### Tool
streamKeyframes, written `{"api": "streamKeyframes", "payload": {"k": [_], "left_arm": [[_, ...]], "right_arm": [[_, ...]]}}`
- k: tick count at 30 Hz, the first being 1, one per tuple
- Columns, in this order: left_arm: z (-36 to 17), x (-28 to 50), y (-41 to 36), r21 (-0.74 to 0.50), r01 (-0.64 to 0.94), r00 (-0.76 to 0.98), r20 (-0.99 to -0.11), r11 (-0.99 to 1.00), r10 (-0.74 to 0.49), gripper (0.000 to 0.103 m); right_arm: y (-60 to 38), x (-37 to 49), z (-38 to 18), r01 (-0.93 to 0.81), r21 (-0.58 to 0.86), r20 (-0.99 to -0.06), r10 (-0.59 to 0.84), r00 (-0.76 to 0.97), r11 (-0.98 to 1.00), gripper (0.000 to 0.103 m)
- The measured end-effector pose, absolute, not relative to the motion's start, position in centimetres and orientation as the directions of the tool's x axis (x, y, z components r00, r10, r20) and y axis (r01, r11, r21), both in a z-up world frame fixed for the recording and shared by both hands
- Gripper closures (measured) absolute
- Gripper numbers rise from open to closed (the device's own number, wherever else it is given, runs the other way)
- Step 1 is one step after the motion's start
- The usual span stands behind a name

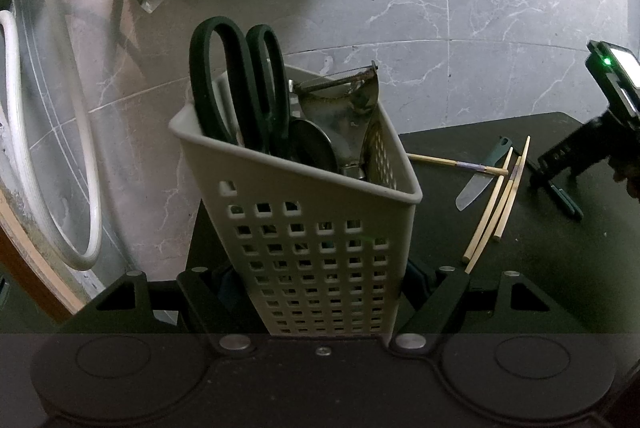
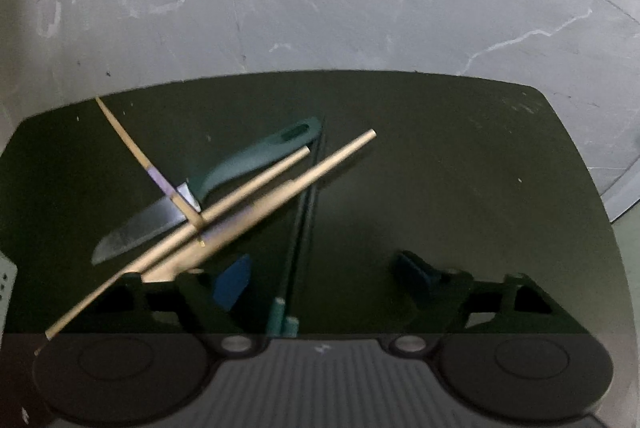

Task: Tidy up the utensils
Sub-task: 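Grasp the dark green chopsticks with the right tool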

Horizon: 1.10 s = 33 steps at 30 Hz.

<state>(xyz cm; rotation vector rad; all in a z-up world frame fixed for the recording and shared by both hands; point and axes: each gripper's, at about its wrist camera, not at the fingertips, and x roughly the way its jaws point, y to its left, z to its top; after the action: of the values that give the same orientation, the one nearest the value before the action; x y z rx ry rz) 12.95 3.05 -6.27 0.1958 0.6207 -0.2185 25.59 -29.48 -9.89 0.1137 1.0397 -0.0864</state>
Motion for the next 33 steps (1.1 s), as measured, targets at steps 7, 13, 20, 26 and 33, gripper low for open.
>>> {"api": "streamKeyframes", "payload": {"k": [7, 13, 20, 26, 33], "left_arm": [[-6.3, 12.9, 3.0, 0.116, 0.26, 0.792, -0.593, 0.959, -0.143, 0.025], [-6.3, 12.9, 3.0, 0.115, 0.26, 0.792, -0.593, 0.959, -0.144, 0.025], [-6.2, 12.9, 3.1, 0.116, 0.263, 0.793, -0.592, 0.958, -0.146, 0.025], [-6.2, 12.8, 3.2, 0.115, 0.268, 0.792, -0.591, 0.957, -0.151, 0.025], [-6.2, 12.8, 3.3, 0.116, 0.276, 0.792, -0.589, 0.954, -0.158, 0.025]], "right_arm": [[-29.8, 25.2, -9.5, 0.115, 0.055, -0.856, -0.013, 0.517, 0.992, 0.056], [-30.0, 23.6, -9.4, 0.074, 0.047, -0.865, 0.003, 0.502, 0.996, 0.087], [-30.7, 19.9, -9.1, 0.044, 0.06, -0.891, 0.033, 0.452, 0.997, 0.088], [-30.9, 16.9, -8.8, 0.011, 0.064, -0.916, 0.055, 0.398, 0.998, 0.089], [-31.4, 15.7, -8.8, -0.029, 0.074, -0.93, 0.079, 0.358, 0.997, 0.082]]}}
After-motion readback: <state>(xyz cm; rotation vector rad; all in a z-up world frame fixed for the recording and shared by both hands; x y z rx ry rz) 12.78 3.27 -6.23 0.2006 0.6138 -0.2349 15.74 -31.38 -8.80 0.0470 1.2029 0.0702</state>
